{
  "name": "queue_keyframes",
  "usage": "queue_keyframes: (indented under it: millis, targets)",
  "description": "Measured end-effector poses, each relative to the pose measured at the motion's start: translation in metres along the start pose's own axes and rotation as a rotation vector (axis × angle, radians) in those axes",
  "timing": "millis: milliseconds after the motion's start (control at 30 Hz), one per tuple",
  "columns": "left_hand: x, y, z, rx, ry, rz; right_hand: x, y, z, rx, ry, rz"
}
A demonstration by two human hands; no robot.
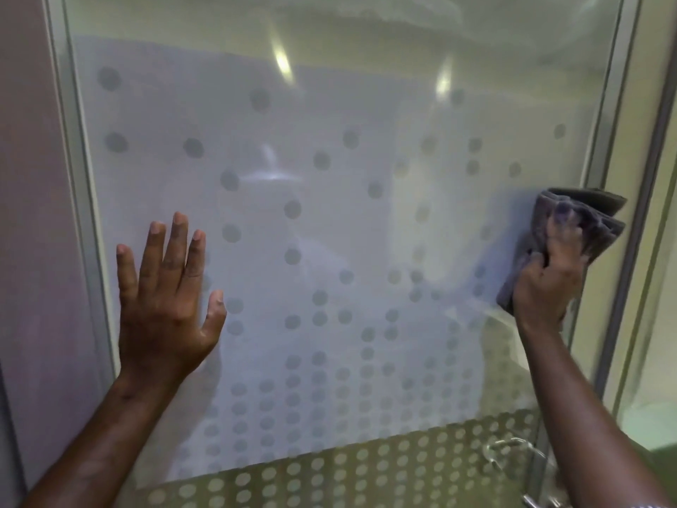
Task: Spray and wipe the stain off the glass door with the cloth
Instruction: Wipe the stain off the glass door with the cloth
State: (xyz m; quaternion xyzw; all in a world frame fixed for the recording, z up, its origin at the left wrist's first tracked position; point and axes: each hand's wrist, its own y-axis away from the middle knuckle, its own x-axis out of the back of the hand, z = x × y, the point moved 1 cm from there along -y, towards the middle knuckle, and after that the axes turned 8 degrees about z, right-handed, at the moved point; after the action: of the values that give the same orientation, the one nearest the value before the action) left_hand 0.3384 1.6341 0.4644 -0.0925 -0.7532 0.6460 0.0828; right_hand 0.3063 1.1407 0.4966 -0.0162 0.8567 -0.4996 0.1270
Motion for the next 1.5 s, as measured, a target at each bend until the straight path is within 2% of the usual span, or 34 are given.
queue_keyframes:
  millis: [67,167,300,467,633,767,867,967,1133,1200,1300,1367,1433,1500]
  targets:
    - [0.0,0.0,0.001,0.0,-0.001,0.0,-0.002,0.013,0.0,-0.107,-0.094,0.018]
    - [-0.001,0.0,0.002,0.002,-0.006,0.006,-0.009,0.043,-0.018,-0.157,-0.2,0.044]
    - [0.0,0.0,0.002,-0.004,-0.012,0.008,-0.016,0.089,-0.061,-0.047,-0.341,0.025]
    - [-0.001,0.0,0.002,-0.007,-0.019,0.006,-0.021,0.151,-0.135,0.224,-0.472,-0.198]
    - [0.001,-0.001,0.002,-0.006,-0.014,-0.002,-0.019,0.213,-0.199,0.183,-0.571,-0.437]
    - [0.003,-0.001,0.001,-0.015,0.005,-0.041,-0.007,0.234,-0.237,0.111,-0.746,-0.627]
    - [0.006,-0.003,0.0,-0.013,0.032,-0.058,0.002,0.231,-0.245,-0.046,-0.925,-0.708]
    - [0.007,-0.004,0.0,0.007,0.063,-0.045,0.013,0.215,-0.247,-0.284,-1.08,-0.769]
    - [0.017,-0.001,0.009,0.099,0.205,-0.099,0.027,0.206,-0.239,-0.763,-1.285,-0.689]
    - [0.026,0.005,0.017,0.17,0.32,-0.119,0.035,0.207,-0.237,-0.947,-1.411,-0.712]
    - [0.051,0.016,0.034,0.374,0.585,-0.032,0.046,0.207,-0.232,-1.186,-1.56,-0.72]
    - [0.066,0.026,0.049,0.579,0.746,-0.052,0.049,0.209,-0.228,-1.311,-1.598,-0.744]
    - [0.076,0.036,0.062,0.817,0.884,-0.217,0.051,0.211,-0.222,-1.421,-1.594,-0.788]
    - [0.081,0.043,0.07,1.001,1.036,-0.447,0.053,0.213,-0.216,-1.533,-1.629,-0.883]
